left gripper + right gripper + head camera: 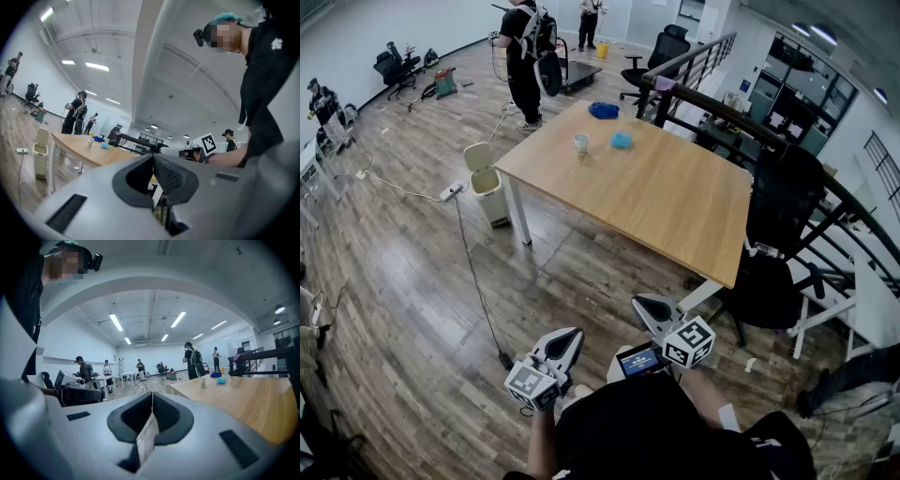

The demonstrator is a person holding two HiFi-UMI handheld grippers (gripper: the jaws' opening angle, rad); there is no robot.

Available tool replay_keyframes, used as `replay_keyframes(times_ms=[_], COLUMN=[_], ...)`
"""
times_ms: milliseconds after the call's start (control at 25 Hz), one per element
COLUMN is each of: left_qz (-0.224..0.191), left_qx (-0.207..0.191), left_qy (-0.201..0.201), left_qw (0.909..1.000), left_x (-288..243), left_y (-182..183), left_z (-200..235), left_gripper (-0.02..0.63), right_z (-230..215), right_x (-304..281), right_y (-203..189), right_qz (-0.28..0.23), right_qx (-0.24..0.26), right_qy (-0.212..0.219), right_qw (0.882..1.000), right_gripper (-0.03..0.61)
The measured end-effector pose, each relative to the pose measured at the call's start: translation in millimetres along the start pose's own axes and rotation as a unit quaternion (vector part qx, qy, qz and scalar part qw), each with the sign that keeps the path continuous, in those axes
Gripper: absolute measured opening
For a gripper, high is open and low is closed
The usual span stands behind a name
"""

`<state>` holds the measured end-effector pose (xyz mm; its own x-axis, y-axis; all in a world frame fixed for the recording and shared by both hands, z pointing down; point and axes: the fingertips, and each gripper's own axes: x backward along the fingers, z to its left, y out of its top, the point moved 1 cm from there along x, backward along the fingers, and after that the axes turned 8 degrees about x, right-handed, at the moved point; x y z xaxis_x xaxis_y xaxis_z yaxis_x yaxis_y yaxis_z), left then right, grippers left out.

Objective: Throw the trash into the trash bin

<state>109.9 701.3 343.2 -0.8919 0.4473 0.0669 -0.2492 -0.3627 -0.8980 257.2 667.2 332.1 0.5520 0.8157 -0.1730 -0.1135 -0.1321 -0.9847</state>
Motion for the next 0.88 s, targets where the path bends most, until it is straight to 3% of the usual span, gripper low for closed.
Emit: replay_keyframes(times_ms=[200,320,400,480,600,680,800,880], left_qz=[-0.016,-0.008,0.007,0.036,0.12,0.145,0.124,0.118], left_qx=[0.029,0.037,0.017,-0.03,-0.111,-0.112,-0.088,-0.1], left_qy=[-0.019,-0.014,-0.021,-0.04,-0.033,-0.008,0.027,0.043], left_qw=[0.9993,0.9992,0.9996,0.9981,0.986,0.983,0.988,0.987], left_x=[-5,-18,-33,-49,-64,-71,-96,-118], left_y=[19,29,32,37,42,58,100,124], left_z=[27,50,66,80,115,148,191,208], left_gripper=[0.008,0.008,0.008,0.008,0.008,0.008,0.008,0.008], right_z=[-14,-24,-37,-55,-83,-100,-133,-159], right_x=[-17,-28,-41,-61,-98,-126,-166,-188], right_y=[1,3,2,1,-2,-5,0,9], right_qz=[0.01,0.0,-0.007,-0.018,-0.034,-0.042,-0.048,-0.052], right_qx=[0.036,0.031,0.022,0.006,-0.025,-0.044,-0.056,-0.063], right_qy=[-0.033,-0.035,-0.039,-0.044,-0.043,-0.037,-0.028,-0.025], right_qw=[0.999,0.999,0.999,0.999,0.998,0.997,0.997,0.996], right_gripper=[-0.002,-0.002,-0.002,-0.002,-0.002,-0.002,-0.002,-0.002])
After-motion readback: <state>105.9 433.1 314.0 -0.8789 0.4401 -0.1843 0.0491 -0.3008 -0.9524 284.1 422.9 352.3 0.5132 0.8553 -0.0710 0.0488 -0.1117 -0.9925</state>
